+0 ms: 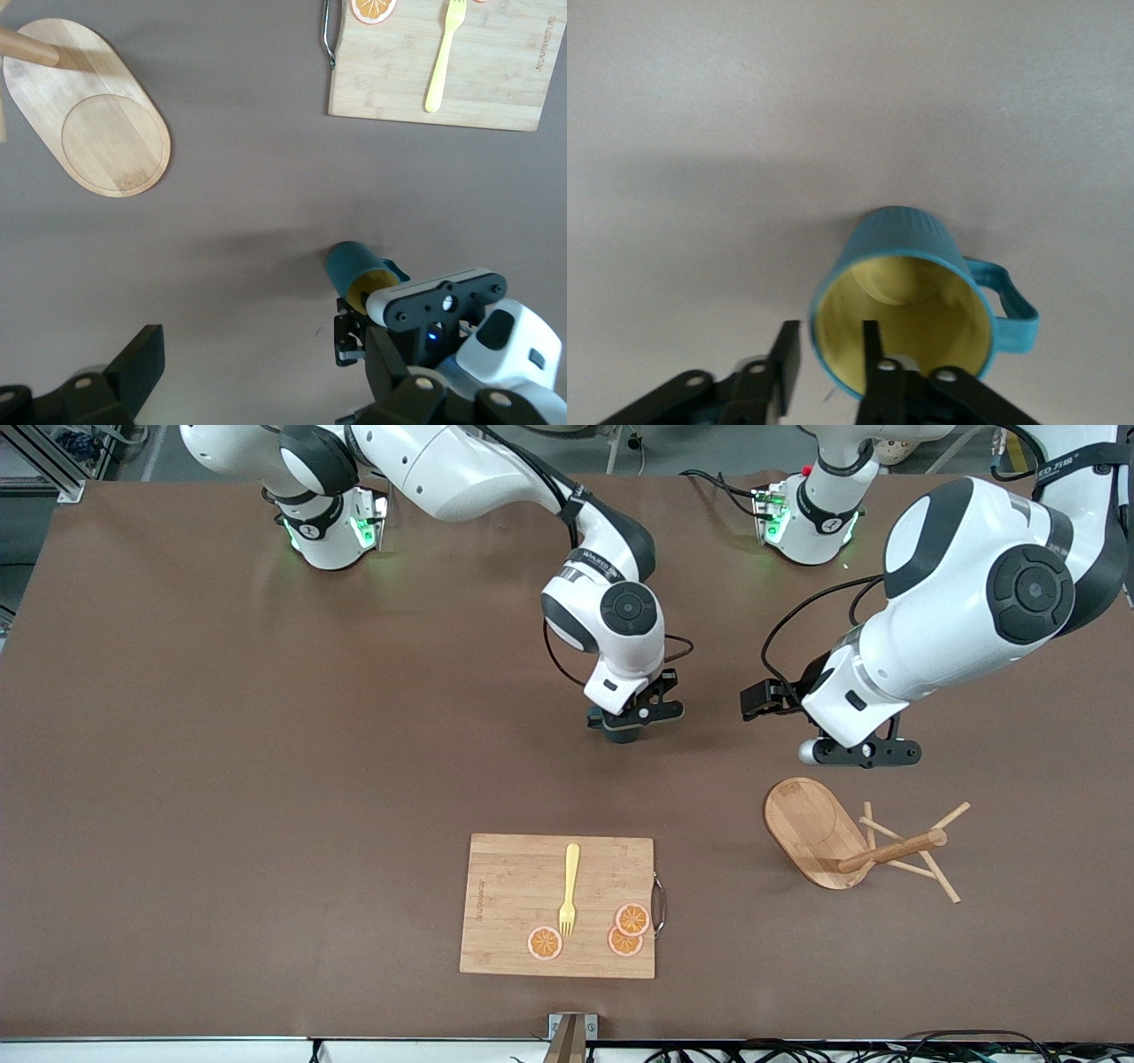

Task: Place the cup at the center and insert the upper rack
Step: 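Set the mug down with the right gripper while the left gripper approaches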

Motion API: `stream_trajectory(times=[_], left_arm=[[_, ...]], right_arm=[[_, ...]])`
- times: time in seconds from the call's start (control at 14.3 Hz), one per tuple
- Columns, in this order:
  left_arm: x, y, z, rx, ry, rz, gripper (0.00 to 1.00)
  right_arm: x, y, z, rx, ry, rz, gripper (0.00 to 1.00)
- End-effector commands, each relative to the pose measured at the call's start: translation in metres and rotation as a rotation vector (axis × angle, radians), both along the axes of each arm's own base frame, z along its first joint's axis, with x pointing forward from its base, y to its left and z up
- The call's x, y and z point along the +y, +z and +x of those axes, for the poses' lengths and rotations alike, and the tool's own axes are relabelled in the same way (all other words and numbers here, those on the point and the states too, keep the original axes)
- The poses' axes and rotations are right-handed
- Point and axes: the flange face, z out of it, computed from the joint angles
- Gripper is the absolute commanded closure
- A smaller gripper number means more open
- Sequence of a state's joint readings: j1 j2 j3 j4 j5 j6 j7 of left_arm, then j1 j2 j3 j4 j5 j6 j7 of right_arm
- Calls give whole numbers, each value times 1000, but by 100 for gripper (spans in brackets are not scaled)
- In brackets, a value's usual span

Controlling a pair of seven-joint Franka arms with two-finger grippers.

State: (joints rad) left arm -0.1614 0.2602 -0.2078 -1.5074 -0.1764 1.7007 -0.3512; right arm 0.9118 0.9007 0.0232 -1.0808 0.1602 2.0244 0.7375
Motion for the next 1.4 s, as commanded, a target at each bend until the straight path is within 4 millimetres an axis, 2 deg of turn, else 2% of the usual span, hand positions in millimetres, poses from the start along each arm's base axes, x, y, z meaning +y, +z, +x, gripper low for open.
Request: stream_trajectory(times=[0.0,0.07,0.14,0.21,0.35,0.49,0.63,0.77,0.91,1.05,1.12,1.19,1.33], left_arm=[[-5,0,1,-5,9,10,0],[-6,-4,2,3,28,14,0],[-11,-9,2,13,43,19,0],[-22,-12,0,13,47,19,0],[-27,-20,0,23,85,39,0],[-60,-25,-15,37,121,71,0],[-85,-32,-26,30,129,121,0],[-126,-43,-46,41,146,146,0],[-169,-51,-66,1,212,170,0],[-208,-61,-87,-25,224,170,0],[-224,-63,-96,-40,236,158,0],[-243,-69,-106,-66,258,152,0],[-275,-83,-125,-107,290,154,0]], right_arm=[[-20,59,14,17,-17,-14,0],[-37,85,26,27,-32,-23,0],[-59,120,41,24,-57,-15,0],[-87,155,58,17,-93,-8,0],[-143,210,89,-10,-169,10,0],[-211,235,127,-9,-254,-5,0],[-278,251,155,-45,-224,-65,0],[-356,257,185,-45,-219,-114,0],[-427,263,204,-29,-291,-130,0],[-498,293,208,-61,-395,-118,0],[-527,292,210,-52,-436,-119,0],[-556,301,209,-63,-466,-115,0],[-612,315,201,-83,-420,-118,0]])
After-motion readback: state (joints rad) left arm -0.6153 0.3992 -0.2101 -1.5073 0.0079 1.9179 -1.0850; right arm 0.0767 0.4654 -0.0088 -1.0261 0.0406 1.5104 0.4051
